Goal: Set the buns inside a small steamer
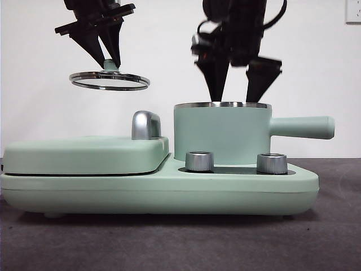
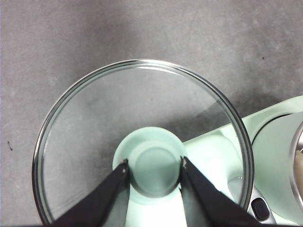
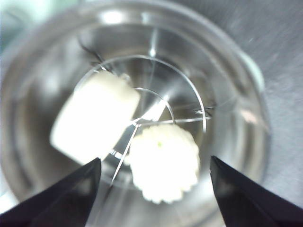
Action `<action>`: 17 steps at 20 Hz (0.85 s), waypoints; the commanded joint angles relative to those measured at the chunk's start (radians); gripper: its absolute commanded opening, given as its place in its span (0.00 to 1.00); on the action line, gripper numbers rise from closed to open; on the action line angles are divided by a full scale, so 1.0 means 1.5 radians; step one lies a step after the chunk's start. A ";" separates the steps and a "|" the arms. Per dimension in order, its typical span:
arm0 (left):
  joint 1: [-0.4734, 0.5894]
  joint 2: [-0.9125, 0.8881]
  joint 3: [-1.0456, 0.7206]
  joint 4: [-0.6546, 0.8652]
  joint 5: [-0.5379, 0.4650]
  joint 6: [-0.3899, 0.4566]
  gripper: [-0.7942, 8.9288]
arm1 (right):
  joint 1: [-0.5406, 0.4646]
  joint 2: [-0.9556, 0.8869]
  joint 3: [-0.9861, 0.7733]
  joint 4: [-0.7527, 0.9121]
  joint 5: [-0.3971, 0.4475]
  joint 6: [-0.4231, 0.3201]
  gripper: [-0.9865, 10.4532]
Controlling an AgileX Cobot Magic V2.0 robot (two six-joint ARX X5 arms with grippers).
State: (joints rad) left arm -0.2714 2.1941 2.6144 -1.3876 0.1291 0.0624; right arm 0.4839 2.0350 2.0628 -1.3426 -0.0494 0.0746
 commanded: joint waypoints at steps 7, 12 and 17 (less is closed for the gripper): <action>-0.023 -0.004 0.029 0.012 0.002 -0.011 0.13 | 0.012 -0.272 -0.010 -0.054 -0.017 0.020 0.46; -0.056 -0.004 0.029 0.012 0.002 -0.011 0.13 | 0.038 -0.454 -0.026 -0.054 -0.014 0.047 0.46; -0.097 -0.004 0.029 0.012 0.002 -0.012 0.13 | 0.081 -0.625 -0.100 -0.054 0.023 0.093 0.47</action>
State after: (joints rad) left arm -0.4110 2.1941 2.6144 -1.3880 0.1291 0.0555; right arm 0.5987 1.0874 1.9011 -1.3426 -0.0200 0.1837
